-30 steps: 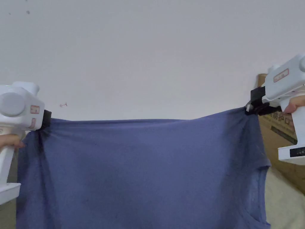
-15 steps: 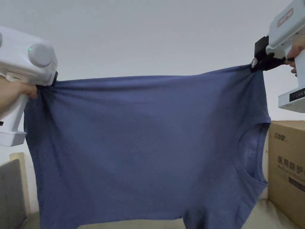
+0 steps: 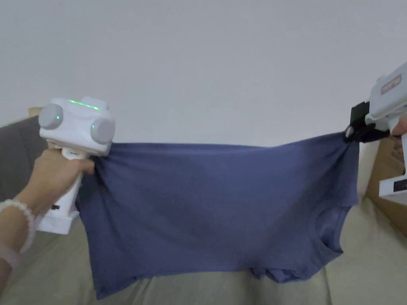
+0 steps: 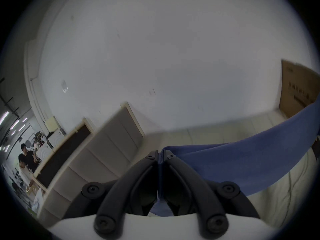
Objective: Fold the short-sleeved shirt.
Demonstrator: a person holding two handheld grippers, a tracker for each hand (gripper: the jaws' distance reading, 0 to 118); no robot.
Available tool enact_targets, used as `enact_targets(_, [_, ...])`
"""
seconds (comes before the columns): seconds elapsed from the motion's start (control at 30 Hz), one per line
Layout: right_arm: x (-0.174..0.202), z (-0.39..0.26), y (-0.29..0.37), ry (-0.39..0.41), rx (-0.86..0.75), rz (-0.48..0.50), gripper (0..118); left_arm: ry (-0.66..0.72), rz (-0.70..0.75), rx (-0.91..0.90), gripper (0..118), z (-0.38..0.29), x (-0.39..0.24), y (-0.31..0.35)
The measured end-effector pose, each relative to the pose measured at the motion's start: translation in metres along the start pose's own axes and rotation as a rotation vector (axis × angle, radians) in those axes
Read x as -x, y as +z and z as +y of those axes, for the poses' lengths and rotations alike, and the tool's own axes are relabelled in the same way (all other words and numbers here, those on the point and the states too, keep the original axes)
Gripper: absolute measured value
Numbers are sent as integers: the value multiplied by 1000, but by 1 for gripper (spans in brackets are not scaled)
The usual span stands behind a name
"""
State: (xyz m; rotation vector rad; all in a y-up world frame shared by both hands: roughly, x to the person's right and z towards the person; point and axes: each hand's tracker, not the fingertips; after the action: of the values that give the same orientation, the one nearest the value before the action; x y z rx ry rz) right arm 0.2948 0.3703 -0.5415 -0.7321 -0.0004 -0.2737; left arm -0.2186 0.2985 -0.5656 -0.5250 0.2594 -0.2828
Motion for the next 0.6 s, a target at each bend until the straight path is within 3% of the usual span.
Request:
enact_targets(0.17, [-40,-89,-126,-101,232,-25,5,-45,-8,250,4,-117,-52,-81])
enact_targets(0.3, [-61,-163,-192,-84,388,-79,5,-56,-56,446,4,-198,-70,-128])
enact_targets(0.47, [-78,-208,-192,-69,416,-8,5,-24,-73,446,4,-247,-53,-107])
enact_targets(0.6, [-83,-227,-136,-64,367,37,5,11,-120,414,4,-263,-27,-59])
